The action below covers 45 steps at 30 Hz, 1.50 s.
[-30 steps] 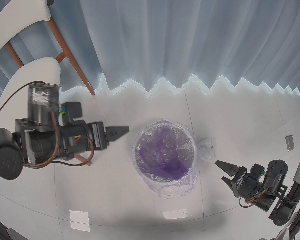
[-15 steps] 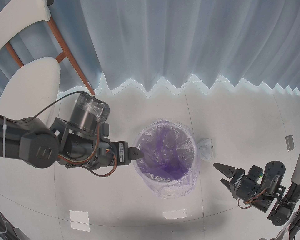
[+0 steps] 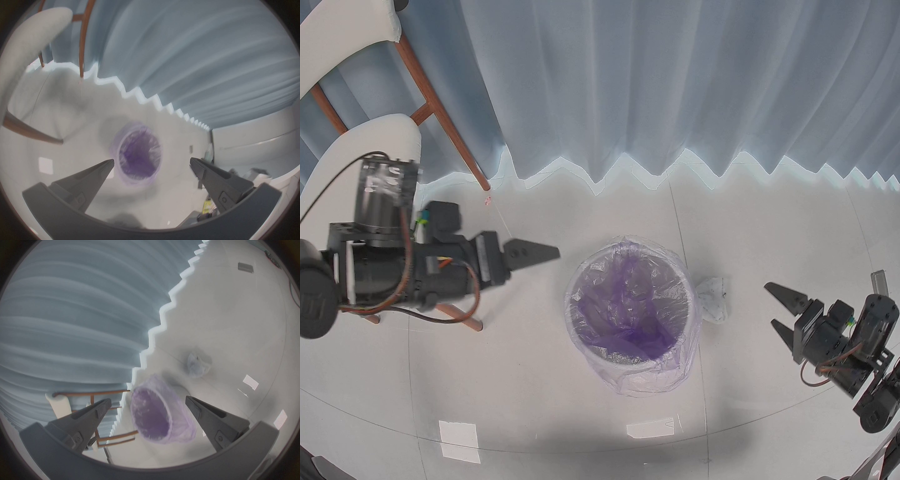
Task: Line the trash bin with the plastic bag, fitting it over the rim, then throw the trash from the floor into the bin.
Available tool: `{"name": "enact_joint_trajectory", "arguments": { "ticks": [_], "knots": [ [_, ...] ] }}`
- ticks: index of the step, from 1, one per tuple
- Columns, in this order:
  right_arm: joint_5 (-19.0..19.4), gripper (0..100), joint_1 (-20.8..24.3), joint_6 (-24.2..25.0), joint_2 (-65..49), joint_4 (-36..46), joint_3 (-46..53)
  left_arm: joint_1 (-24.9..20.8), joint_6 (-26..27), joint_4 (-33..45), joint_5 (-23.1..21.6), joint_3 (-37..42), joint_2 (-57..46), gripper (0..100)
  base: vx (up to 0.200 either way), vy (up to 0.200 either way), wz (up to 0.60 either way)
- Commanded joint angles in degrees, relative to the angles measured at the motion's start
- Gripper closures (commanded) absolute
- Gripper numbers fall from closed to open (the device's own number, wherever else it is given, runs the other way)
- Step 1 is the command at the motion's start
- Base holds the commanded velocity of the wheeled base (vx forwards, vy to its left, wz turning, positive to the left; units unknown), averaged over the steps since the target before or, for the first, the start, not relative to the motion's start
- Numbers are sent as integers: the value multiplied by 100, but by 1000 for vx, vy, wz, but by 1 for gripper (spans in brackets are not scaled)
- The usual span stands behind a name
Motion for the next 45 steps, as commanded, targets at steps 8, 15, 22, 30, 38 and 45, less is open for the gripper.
{"name": "enact_joint_trajectory", "arguments": {
  "ticks": [8, 15, 22, 30, 38, 45],
  "knots": [
    [1158, 0, -1992, -1782, -208, 4574, -3089, 1199, -1974, -3487, -1258, 1880, -2525, 0, 0, 0, 0],
    [859, 0, -1553, -3680, 644, 4503, -3001, 1673, -2502, -3531, -1267, 1564, -2586, 0, 0, -114, 0],
    [42, 0, -437, -3707, 1251, 4486, -3089, 1884, -2642, -3487, -1276, 1406, -2806, 0, 0, -200, 0],
    [-1470, 0, 55, -3707, 2727, 3115, -3098, 1893, -2642, -3478, -1276, 1370, -2894, 0, 0, -200, 0],
    [-1435, 0, 205, -3619, 2841, 2315, -3072, 1884, -2642, -3460, -1302, 1414, -2938, 0, 0, -200, 0],
    [-1391, 0, 556, -3250, 3184, 2403, -3827, 1893, -2678, -3460, -1311, 1379, -2946, 0, 0, -86, 0]
  ]
}}
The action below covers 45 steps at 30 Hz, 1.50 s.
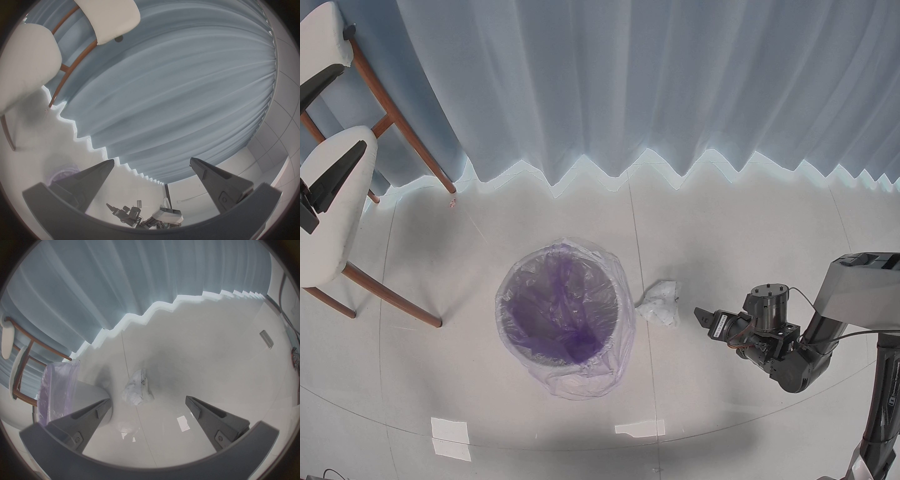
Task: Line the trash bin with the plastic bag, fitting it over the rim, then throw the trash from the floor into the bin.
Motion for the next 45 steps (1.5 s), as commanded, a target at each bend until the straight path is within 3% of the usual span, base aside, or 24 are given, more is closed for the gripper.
{"name": "enact_joint_trajectory", "arguments": {
  "ticks": [1, 8, 17, 33, 45],
  "knots": [
    [10, 0, 259, 228, 432, 88, -523, 7, -15, -7, 10, -21, -29, 0, 0, 0, 0],
    [19, 0, 505, 790, 538, 1547, -1718, -2, -121, -7, 1, 5, -117, 0, -171, 0, 0],
    [124, 0, 628, 588, 995, 2312, -2711, -2, -129, -33, -17, 40, -135, 0, -200, 0, 0],
    [133, 0, 409, 500, 1847, 3938, -5181, -2, -129, -77, -8, 119, -170, 0, 0, 0, 0],
    [265, 0, 154, 491, 2726, 4307, -6490, -10, -94, -86, -26, 233, -126, 0, 0, 0, 0]
  ]
}}
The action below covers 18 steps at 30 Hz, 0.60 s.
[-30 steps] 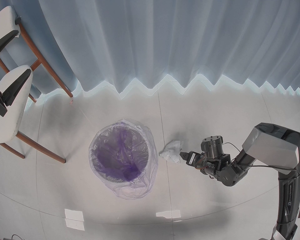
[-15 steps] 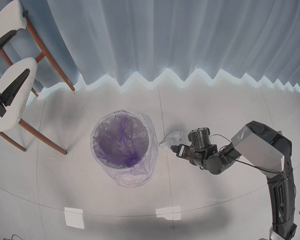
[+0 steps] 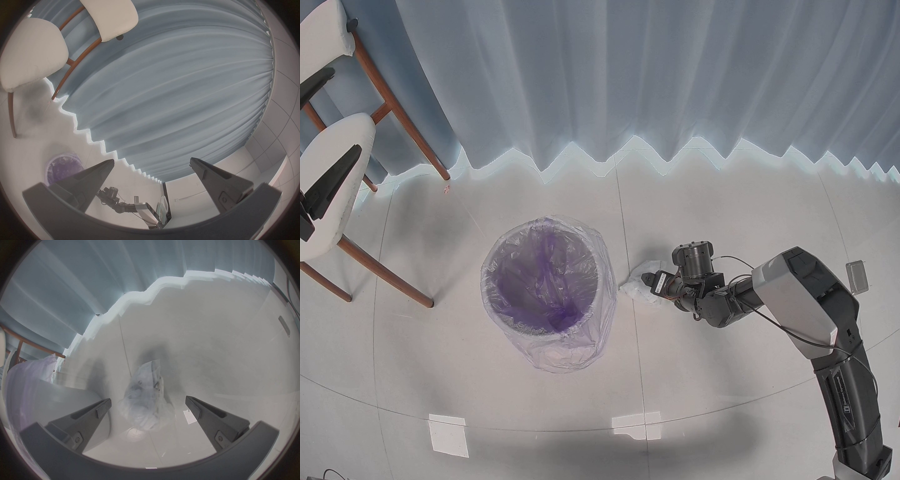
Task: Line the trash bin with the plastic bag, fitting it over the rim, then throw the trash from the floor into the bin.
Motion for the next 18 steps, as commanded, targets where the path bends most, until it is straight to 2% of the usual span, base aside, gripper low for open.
{"name": "enact_joint_trajectory", "arguments": {
  "ticks": [1, 6, 18],
  "knots": [
    [47, 0, -137, 3, 525, 204, -535, -10, 38, -3, -30, 88, 39, 0, 0, 0, 0],
    [47, 0, -199, 3, 753, 379, -957, -2, 55, -12, -276, 193, 39, 0, 0, 0, 0],
    [126, 0, -199, 3, 1157, 678, -1658, -2, 64, -12, -293, 211, 39, 0, 0, 0, 0]
  ]
}}
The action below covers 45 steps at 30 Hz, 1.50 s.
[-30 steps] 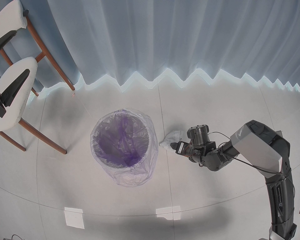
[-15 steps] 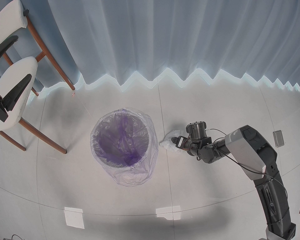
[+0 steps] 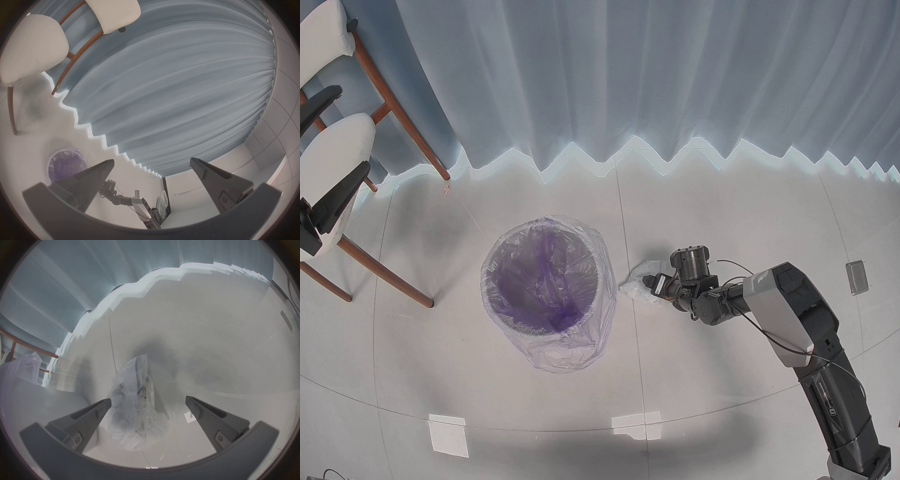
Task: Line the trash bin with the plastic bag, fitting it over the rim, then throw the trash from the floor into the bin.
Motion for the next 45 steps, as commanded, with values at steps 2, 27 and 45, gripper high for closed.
{"name": "enact_joint_trajectory", "arguments": {
  "ticks": [2, 27, 45],
  "knots": [
    [0, 0, 5, -1, 308, 58, -163, -2, 0, -1, -7, 11, 17, 0, 0, 0, 0],
    [-114, 100, 163, 737, -1002, 778, -121, -2, 26, -1, -7, 2, -36, 0, 0, 0, 0],
    [-105, 100, 348, 96, -4886, -1340, 5627, -72, 26, 8, -16, -15, -273, 0, 0, 0, 0]
  ]
}}
